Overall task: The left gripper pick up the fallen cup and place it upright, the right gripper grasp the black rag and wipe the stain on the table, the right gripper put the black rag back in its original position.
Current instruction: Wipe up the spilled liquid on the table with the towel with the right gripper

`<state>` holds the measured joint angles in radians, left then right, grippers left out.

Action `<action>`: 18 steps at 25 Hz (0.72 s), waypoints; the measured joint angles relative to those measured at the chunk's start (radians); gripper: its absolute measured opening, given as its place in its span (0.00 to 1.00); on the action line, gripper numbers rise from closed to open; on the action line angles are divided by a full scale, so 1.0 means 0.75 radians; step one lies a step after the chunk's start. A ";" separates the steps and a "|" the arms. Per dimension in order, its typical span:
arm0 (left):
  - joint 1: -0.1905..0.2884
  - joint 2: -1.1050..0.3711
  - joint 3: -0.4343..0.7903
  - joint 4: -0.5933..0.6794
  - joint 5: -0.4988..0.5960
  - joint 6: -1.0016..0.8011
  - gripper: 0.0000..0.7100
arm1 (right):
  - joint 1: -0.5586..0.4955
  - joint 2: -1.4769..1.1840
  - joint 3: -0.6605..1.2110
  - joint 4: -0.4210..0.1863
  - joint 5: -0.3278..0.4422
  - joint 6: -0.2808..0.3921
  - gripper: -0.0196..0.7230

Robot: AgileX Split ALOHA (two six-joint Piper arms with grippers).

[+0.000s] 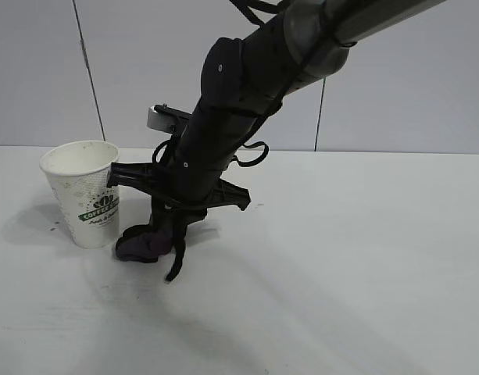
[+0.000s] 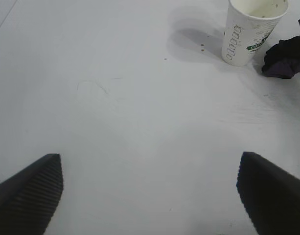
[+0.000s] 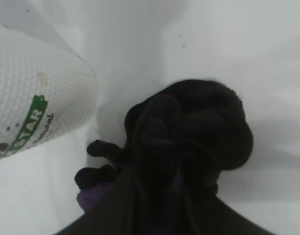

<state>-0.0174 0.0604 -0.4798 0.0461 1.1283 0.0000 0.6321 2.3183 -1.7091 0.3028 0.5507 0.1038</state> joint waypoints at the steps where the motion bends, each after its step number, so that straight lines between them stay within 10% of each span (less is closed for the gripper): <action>1: 0.000 0.000 0.000 0.000 0.000 0.000 0.98 | 0.000 0.000 0.000 -0.037 -0.001 -0.001 0.18; 11: 0.000 0.000 0.000 0.000 0.000 0.000 0.98 | -0.106 -0.003 -0.009 -0.569 -0.007 0.228 0.18; 18: 0.000 0.000 0.000 0.000 0.000 0.000 0.98 | -0.217 -0.008 -0.013 -0.642 0.074 0.267 0.18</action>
<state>-0.0174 0.0604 -0.4798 0.0461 1.1283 0.0000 0.4693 2.3126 -1.7191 -0.1788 0.6061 0.3037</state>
